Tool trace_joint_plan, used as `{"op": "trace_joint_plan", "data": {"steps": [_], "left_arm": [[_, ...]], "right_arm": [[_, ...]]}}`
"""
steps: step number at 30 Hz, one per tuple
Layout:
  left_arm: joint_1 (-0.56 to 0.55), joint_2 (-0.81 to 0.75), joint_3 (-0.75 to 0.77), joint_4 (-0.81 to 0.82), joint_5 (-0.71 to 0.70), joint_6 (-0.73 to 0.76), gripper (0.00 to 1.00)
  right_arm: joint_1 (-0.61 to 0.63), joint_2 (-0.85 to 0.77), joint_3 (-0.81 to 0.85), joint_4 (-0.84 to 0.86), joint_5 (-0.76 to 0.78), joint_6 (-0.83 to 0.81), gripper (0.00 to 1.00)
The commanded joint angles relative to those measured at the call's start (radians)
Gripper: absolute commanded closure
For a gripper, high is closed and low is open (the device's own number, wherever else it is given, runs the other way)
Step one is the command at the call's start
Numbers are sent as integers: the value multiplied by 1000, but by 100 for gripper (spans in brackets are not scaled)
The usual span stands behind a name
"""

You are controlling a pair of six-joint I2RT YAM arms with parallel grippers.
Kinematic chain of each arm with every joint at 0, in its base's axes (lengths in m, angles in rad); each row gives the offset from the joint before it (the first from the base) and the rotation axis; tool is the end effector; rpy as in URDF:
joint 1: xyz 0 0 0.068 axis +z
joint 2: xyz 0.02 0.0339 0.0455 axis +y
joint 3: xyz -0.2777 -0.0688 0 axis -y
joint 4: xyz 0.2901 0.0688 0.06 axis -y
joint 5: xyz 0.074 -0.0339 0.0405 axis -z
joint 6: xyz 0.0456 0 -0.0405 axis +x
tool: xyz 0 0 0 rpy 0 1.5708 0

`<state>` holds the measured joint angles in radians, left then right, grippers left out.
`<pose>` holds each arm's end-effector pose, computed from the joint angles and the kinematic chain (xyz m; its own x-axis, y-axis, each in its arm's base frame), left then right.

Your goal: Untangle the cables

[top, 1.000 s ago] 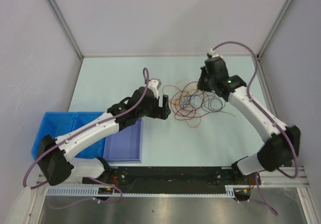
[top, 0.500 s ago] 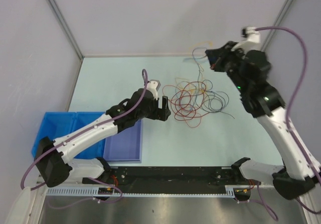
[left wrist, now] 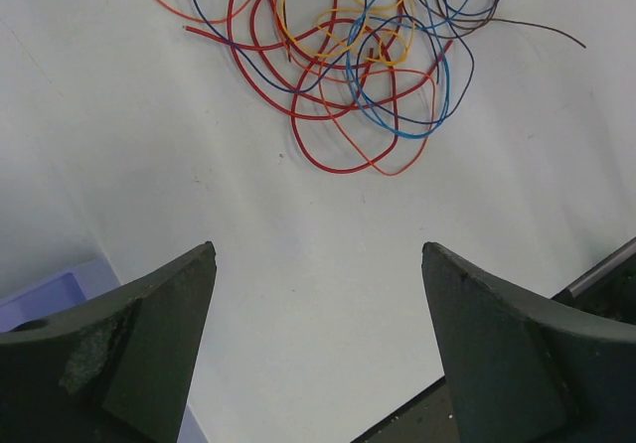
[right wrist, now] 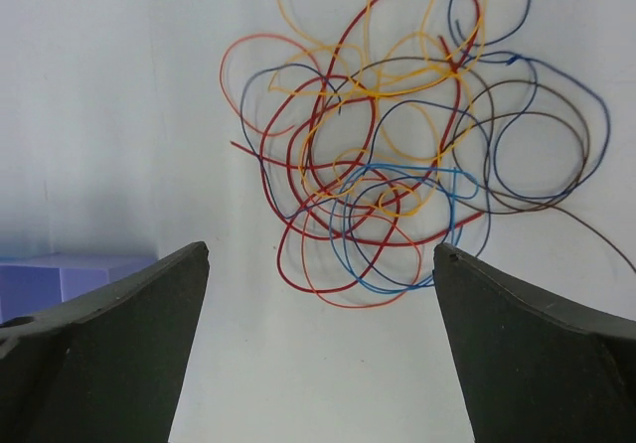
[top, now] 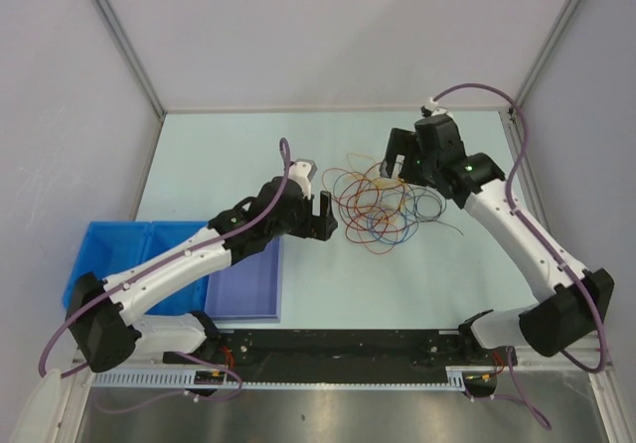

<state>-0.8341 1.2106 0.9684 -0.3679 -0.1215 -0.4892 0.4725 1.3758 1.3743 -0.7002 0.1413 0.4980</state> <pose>0.2163 -0.2303 0.2937 -0.6539 0.0266 -0.7561 0.4092 0.8530 -0.3238 0.3122 0.1524 0.3686 -0.6745 0.1864 -0.7144 -0.0372 0.9578 0.2850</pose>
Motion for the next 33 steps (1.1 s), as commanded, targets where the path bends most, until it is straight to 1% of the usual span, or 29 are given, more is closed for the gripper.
{"op": "trace_joint_plan", "data": {"steps": [1, 4, 8, 11, 12, 16, 19, 24, 27, 28, 30, 32, 33], "left_arm": [[-7, 52, 39, 46, -9, -3, 10], [-7, 110, 61, 76, -15, -20, 10], [-7, 208, 137, 81, -7, -17, 11], [-7, 248, 167, 80, 6, -14, 12], [-7, 251, 165, 83, 13, -14, 12], [-8, 238, 144, 72, 13, 1, 12], [-7, 208, 107, 52, -9, 14, 12], [-8, 152, 52, 46, -21, 17, 12], [-7, 136, 43, 38, -21, 17, 12], [-7, 135, 41, 38, -21, 17, 12], [-7, 130, 39, 34, -20, 18, 12], [-8, 124, 33, 32, -20, 20, 12], [-7, 124, 32, 32, -20, 20, 12]], "right_arm": [[-6, -69, 28, -51, 78, 16, 0], [-5, -78, -15, -56, 89, 33, 0], [-12, -80, -84, -44, 109, 54, 0], [-41, -57, -141, 7, 96, 30, 0], [-57, -46, -167, 39, 81, 18, 0], [-110, 40, -176, 57, 53, -25, 2], [-121, 121, -181, 80, 78, -71, 3], [-132, 229, -181, 143, 56, -121, 4], [-144, 270, -181, 175, 66, -131, 8], [-149, 278, -181, 183, 69, -130, 14], [-159, 293, -182, 202, 76, -133, 20], [-161, 308, -181, 224, 78, -145, 29], [-163, 312, -181, 231, 81, -148, 32]]}}
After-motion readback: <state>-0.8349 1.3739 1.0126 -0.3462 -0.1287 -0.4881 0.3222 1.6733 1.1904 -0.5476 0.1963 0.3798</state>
